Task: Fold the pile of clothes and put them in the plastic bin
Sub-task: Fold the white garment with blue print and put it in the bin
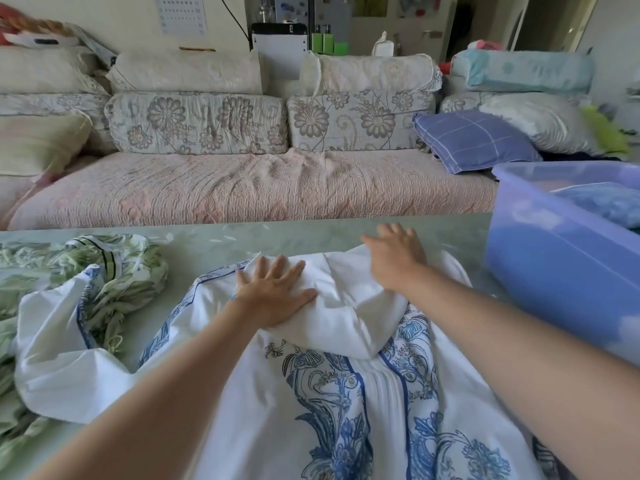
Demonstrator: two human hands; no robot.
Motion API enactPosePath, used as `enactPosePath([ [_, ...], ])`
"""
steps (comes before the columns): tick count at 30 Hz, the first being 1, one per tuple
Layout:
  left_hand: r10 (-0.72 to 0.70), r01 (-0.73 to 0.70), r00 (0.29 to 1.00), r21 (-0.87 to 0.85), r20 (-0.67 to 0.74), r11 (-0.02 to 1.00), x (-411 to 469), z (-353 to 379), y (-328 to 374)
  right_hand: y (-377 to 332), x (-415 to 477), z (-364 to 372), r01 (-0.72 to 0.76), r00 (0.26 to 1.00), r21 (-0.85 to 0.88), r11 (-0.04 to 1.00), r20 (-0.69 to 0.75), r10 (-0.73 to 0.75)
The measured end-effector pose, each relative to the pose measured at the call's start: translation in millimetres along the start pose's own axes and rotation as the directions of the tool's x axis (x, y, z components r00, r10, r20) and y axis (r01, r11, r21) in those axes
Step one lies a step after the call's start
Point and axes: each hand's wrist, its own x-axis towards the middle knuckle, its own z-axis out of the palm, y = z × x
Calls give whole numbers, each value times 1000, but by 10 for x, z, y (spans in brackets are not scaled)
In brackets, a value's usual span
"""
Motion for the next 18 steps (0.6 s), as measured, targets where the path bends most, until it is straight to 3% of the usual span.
enactPosePath([
  [3, -10, 10, 999, 2, -39, 1000, 31, 14, -127, -418, -42, -34, 66, 950, 397, 915, 257, -179],
  [6, 4, -7, 998, -38, -69, 999, 17, 56, -272, -620, -99, 118, 50, 882, 417, 907, 408, -236],
  [12, -23, -1, 993, -204, -115, 979, -330, -92, -491, -691, -106, -24, 61, 891, 193, 979, 432, -141],
  [14, -61, 26, 986, -221, -153, 975, -484, -183, -655, -830, -148, -179, 99, 913, 132, 986, 381, -142],
  [18, -106, 64, 976, -217, -189, 974, -887, -346, -1024, -1376, -396, -511, 219, 919, 333, 917, 245, -309],
])
